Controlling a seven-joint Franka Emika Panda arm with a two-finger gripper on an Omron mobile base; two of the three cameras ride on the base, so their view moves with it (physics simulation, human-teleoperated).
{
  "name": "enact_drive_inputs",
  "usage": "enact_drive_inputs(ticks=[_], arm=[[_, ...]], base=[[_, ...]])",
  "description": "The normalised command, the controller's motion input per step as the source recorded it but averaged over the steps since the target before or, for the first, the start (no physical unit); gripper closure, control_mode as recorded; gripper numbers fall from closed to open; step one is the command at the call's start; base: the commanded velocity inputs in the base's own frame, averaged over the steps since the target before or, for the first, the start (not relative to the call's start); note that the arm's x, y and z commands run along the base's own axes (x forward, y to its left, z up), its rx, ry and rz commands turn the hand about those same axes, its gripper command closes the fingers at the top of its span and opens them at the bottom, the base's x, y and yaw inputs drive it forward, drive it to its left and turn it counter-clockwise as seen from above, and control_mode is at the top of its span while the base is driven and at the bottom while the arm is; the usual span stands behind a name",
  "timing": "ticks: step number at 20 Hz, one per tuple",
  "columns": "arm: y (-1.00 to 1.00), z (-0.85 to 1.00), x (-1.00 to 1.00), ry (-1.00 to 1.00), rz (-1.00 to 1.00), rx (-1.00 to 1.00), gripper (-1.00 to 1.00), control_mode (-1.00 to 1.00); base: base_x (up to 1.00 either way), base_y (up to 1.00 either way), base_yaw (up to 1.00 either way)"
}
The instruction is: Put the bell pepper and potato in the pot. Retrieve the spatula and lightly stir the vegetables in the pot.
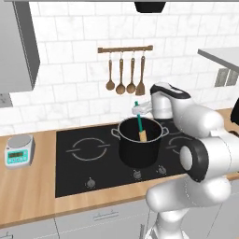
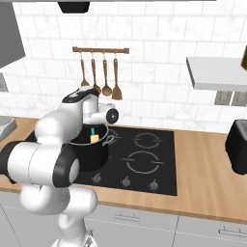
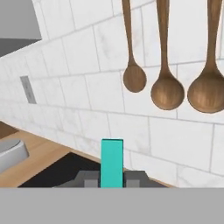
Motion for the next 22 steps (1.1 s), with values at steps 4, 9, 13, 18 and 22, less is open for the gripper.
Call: enact_drive_inputs(ticks=[4, 9, 13, 18, 22], arm=[[0.31, -0.03, 0.0, 0.0, 0.0, 0.08, 1.0, -1.0], [0.36, 0.0, 0.05, 0.01, 0.0, 0.16, 1.0, -1.0], [0.26, 0.02, 0.15, 0.01, 0.0, 0.18, 1.0, -1.0], [-0.06, -0.25, 0.12, -0.01, 0.0, 0.04, 1.0, -1.0], [-0.26, -0.79, 0.15, -0.05, 0.0, -0.04, 1.0, -1.0]], base=[[0.0, 0.0, 0.0], [0.0, 0.0, 0.0], [0.0, 0.0, 0.0], [0.0, 0.0, 0.0], [0.0, 0.0, 0.0]])
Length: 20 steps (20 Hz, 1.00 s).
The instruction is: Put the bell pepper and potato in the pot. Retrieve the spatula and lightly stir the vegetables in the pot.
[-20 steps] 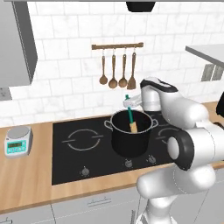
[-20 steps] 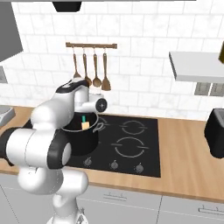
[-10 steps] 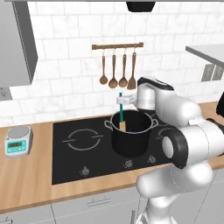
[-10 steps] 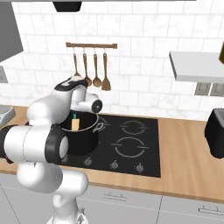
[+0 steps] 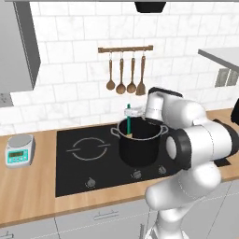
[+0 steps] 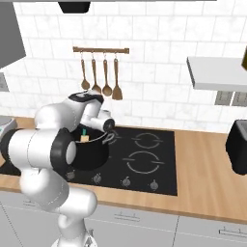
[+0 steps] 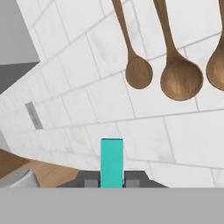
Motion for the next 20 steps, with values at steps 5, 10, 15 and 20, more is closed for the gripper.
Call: enact_drive_inputs(ticks=[5, 10, 15, 20], arm=[[-0.2, -0.38, 0.09, -0.16, 0.0, -0.13, 1.0, -1.0], [-0.03, 0.11, -0.07, -0.34, 0.0, -0.19, 1.0, -1.0], [0.0, 0.37, -0.39, -0.26, 0.0, -0.16, 1.0, -1.0], [0.0, 0.24, -0.2, 0.11, 0.0, -0.02, 1.0, -1.0]], base=[[0.0, 0.0, 0.0], [0.0, 0.0, 0.0], [0.0, 0.0, 0.0], [0.0, 0.0, 0.0]])
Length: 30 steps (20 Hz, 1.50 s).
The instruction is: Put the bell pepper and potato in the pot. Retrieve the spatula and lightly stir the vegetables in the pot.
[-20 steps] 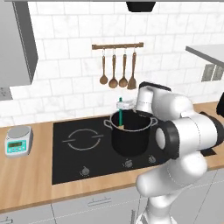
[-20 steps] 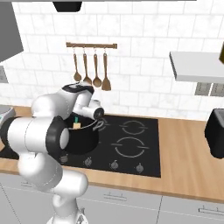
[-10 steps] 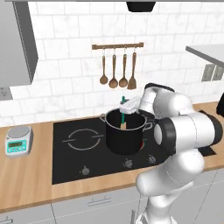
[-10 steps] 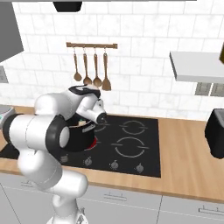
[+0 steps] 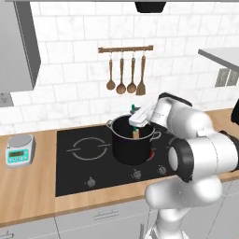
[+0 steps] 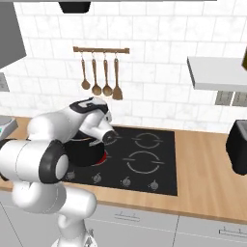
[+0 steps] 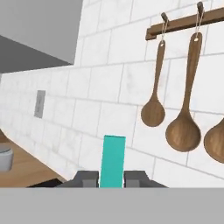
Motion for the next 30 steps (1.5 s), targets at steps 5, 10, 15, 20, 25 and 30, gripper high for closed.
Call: enact_drive_inputs(ticks=[5, 10, 15, 20, 25, 30], arm=[[0.0, 0.32, -0.01, 0.37, 0.0, 0.06, 1.0, -1.0], [-0.11, 0.08, -0.29, 0.05, 0.0, 0.0, 1.0, -1.0], [-0.39, 0.0, -0.63, 0.0, 0.0, -0.03, 1.0, -1.0], [-0.32, 0.0, -0.41, 0.0, 0.0, -0.04, 1.0, -1.0], [0.03, 0.0, 0.36, 0.0, 0.0, -0.02, 1.0, -1.0], [0.07, 0.0, 0.48, -0.06, 0.0, -0.02, 1.0, -1.0]], base=[[0.0, 0.0, 0.0], [0.0, 0.0, 0.0], [0.0, 0.0, 0.0], [0.0, 0.0, 0.0], [0.0, 0.0, 0.0], [0.0, 0.0, 0.0]])
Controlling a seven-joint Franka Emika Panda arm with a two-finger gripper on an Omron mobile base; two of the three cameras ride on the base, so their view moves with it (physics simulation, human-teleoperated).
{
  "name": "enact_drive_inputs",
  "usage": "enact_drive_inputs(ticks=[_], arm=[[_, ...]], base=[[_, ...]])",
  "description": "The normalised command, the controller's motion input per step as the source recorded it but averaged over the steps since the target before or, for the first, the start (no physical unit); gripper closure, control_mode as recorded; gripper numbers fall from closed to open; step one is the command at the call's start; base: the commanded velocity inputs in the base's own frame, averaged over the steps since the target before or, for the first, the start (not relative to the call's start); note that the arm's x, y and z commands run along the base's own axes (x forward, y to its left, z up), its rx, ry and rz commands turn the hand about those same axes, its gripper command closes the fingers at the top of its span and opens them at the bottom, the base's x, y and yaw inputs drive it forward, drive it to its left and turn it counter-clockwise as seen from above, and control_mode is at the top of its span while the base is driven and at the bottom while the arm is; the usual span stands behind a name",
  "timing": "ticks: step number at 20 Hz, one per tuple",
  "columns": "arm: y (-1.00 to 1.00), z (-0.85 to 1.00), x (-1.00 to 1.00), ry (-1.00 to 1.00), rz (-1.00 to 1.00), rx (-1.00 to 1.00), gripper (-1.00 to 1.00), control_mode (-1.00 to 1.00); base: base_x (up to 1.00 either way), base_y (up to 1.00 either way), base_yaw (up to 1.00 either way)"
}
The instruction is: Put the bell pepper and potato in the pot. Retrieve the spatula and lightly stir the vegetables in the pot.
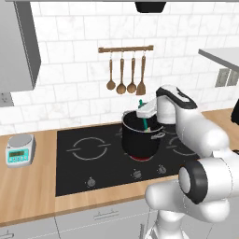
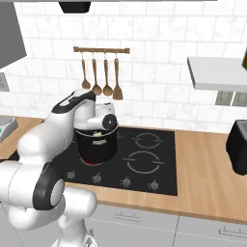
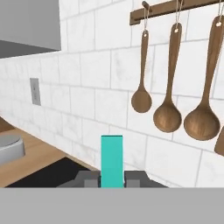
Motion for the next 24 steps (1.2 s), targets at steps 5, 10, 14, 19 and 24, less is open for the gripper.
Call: enact_drive_inputs(ticks=[5, 10, 14, 19, 24], arm=[[0.05, -0.08, -0.11, -0.11, 0.0, -0.03, 1.0, -1.0], [0.15, -0.42, -0.03, -0.03, 0.0, 0.0, 1.0, -1.0], [0.2, -0.26, 0.5, 0.02, 0.0, 0.06, 1.0, -1.0], [0.06, 0.2, 0.16, 0.03, 0.0, 0.23, 1.0, -1.0], [0.01, 0.17, 0.0, 0.06, 0.0, 0.29, 1.0, -1.0]], base=[[0.0, 0.0, 0.0], [0.0, 0.0, 0.0], [0.0, 0.0, 0.0], [0.0, 0.0, 0.0], [0.0, 0.0, 0.0]])
